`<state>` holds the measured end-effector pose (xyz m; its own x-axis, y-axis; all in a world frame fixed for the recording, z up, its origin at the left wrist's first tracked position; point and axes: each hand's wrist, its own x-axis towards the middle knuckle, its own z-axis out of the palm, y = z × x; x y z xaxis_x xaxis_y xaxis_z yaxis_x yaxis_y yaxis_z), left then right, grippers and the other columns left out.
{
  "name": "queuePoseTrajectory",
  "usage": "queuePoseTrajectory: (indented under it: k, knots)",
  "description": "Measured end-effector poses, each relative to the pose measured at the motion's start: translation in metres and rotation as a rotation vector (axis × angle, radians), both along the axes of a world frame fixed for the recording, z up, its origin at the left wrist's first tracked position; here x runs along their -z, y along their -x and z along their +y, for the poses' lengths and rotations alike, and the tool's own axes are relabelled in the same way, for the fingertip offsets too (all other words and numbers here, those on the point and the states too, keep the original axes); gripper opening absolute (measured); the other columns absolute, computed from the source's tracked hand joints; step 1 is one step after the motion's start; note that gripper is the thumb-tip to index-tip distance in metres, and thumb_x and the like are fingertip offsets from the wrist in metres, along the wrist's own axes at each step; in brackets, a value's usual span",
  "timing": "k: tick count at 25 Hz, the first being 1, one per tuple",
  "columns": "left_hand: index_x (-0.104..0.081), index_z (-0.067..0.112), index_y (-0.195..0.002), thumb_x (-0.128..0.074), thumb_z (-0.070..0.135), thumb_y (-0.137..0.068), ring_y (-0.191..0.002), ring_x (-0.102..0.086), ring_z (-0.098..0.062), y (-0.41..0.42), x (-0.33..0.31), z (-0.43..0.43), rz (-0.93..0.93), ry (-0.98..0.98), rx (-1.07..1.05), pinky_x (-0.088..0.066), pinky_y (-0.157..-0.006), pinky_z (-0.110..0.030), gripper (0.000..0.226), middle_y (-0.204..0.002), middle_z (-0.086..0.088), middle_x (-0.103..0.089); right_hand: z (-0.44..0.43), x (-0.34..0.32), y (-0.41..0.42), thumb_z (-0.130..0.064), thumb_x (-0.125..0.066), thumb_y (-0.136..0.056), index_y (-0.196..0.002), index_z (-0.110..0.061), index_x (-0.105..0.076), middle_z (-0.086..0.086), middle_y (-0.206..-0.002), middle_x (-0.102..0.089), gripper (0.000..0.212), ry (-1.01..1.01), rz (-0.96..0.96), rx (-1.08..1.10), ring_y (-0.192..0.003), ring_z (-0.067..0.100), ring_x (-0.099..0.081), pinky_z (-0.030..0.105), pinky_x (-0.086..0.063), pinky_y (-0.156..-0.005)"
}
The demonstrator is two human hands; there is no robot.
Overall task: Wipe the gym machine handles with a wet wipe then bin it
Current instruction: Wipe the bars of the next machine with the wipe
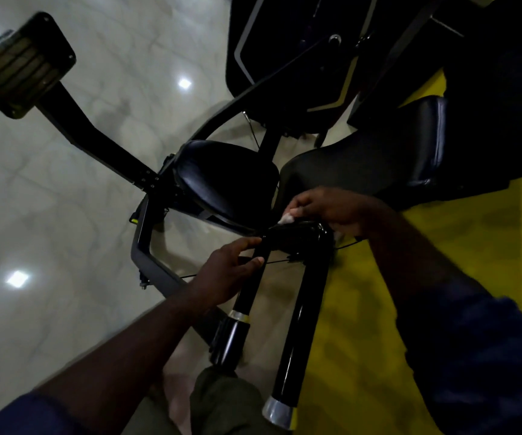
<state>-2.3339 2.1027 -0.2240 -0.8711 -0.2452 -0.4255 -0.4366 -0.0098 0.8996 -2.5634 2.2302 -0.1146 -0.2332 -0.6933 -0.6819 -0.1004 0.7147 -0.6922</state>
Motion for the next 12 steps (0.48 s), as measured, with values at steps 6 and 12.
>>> queuePoseTrajectory:
  k: [6,12]
  knots:
    - [-0.056,0.034,-0.142,-0.062,0.029,-0.103,-0.102,-0.073,-0.014,0.005,-0.022,0.006,-0.006,-0.026,-0.014,-0.062,-0.088,-0.046,0.040,-0.131,0.007,-0.067,0.044,-0.019,-0.023,-0.010,-0.063,-0.098,-0.110,0.003,-0.070,0.021,-0.101,-0.072,0.019,0.237,0.057,0.369,-0.085,0.020,-0.066,0.026,-0.052,-0.072]
    - [-0.053,0.029,-0.147,-0.060,0.025,-0.104,-0.107,-0.070,-0.002,0.010,-0.033,0.013,-0.039,-0.047,-0.003,-0.059,-0.098,-0.046,0.044,-0.138,0.010,-0.061,0.064,0.019,-0.079,-0.013,-0.062,-0.100,-0.101,-0.009,-0.069,0.001,-0.089,-0.072,0.008,0.496,-0.079,0.934,-0.080,0.014,-0.066,0.023,-0.056,-0.067]
